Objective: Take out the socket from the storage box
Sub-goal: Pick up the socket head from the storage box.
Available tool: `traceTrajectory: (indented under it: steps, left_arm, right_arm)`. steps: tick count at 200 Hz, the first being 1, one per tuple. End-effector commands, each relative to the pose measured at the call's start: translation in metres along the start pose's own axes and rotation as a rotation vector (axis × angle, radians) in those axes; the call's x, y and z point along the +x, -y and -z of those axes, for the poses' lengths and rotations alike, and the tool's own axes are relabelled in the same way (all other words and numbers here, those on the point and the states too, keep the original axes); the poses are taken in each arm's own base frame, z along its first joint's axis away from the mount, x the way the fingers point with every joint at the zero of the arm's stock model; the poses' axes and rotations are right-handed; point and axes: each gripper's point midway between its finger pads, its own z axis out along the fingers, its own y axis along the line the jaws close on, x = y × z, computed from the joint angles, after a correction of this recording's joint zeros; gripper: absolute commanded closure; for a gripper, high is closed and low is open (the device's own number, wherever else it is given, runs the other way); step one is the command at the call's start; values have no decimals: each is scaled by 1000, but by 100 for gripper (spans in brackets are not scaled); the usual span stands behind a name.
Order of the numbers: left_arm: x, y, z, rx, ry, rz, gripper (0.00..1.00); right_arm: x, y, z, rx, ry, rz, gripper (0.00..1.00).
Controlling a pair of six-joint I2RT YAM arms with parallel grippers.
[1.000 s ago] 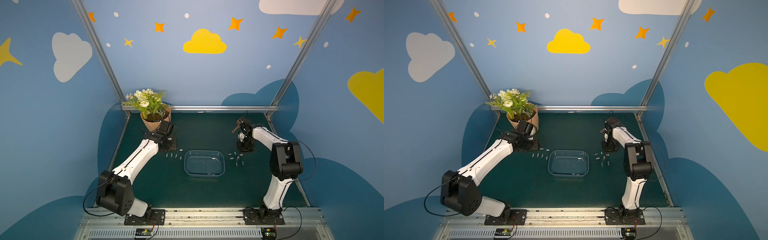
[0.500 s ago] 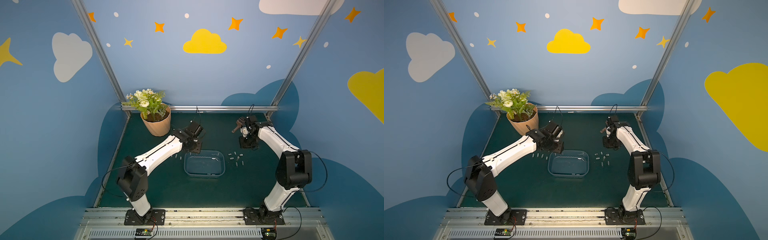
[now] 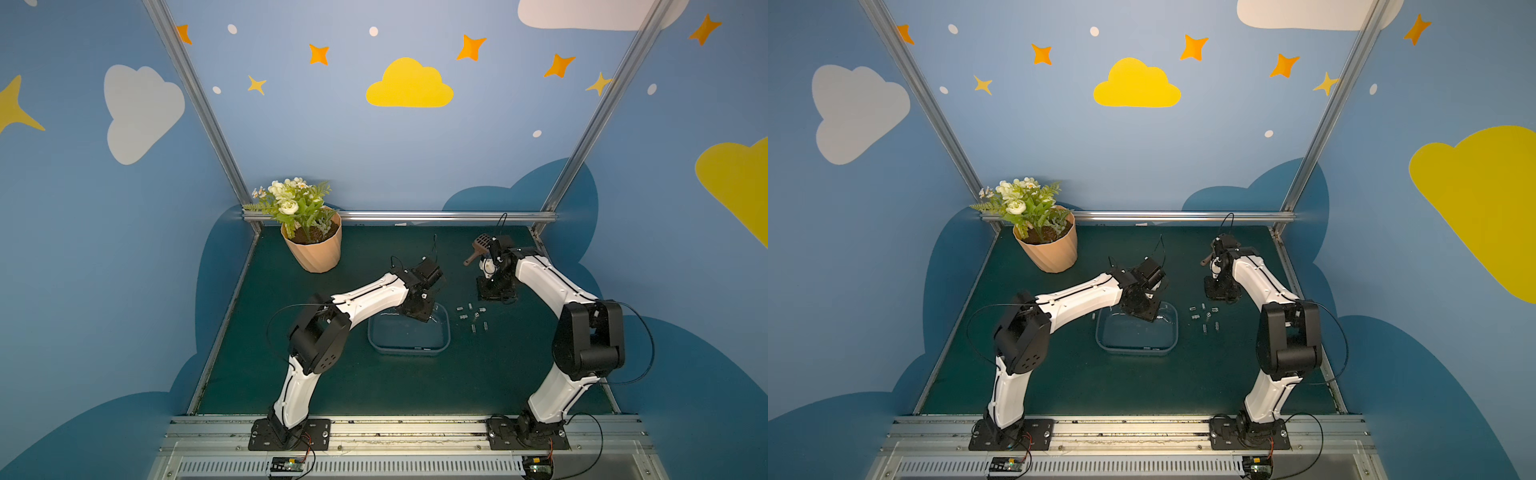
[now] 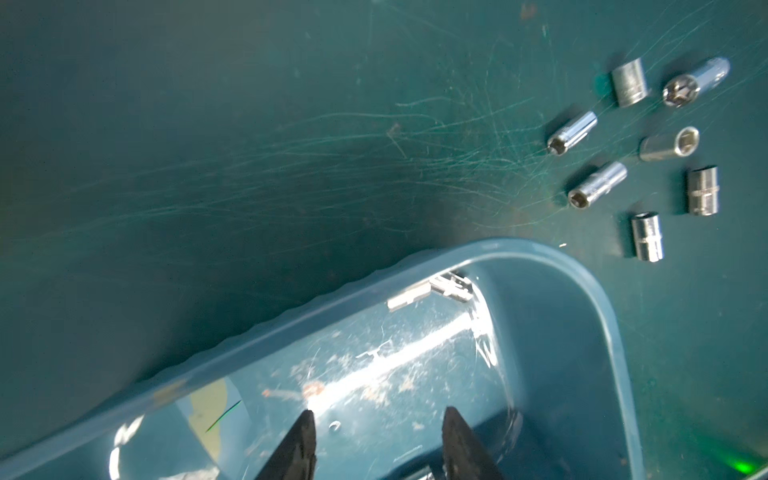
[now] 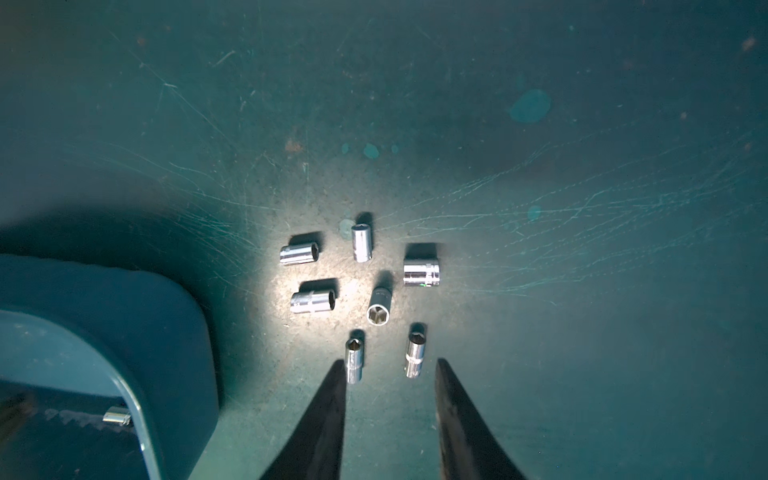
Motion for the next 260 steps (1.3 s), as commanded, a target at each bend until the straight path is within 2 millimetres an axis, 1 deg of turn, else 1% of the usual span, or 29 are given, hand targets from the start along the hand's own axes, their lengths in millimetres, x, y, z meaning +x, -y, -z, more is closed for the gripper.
traceTrajectory:
  steps: [1, 28, 61, 105, 145, 200, 260]
  left_arm:
    - [-3, 9, -5, 30, -17, 10, 49]
    - [-6, 12, -19, 29, -25, 24, 49]
    - [-3, 15, -34, 22, -48, 25, 49]
    - [-2, 15, -48, 12, -71, 26, 49]
    - [-6, 9, -54, -29, -68, 25, 49]
    - [-4, -2, -64, -90, -74, 37, 51]
    - [-1, -21, -69, -197, -49, 76, 55]
  right_arm:
    - [3, -2, 2, -18, 6, -6, 64]
    - [7, -2, -1, -26, 0, -6, 64]
    - [8, -4, -6, -36, -6, -5, 64]
    - [9, -4, -10, -43, -12, -1, 64]
    - [9, -3, -12, -44, -16, 1, 64]
    - [10, -3, -13, -43, -21, 1, 64]
    - [13, -2, -16, -39, -26, 1, 64]
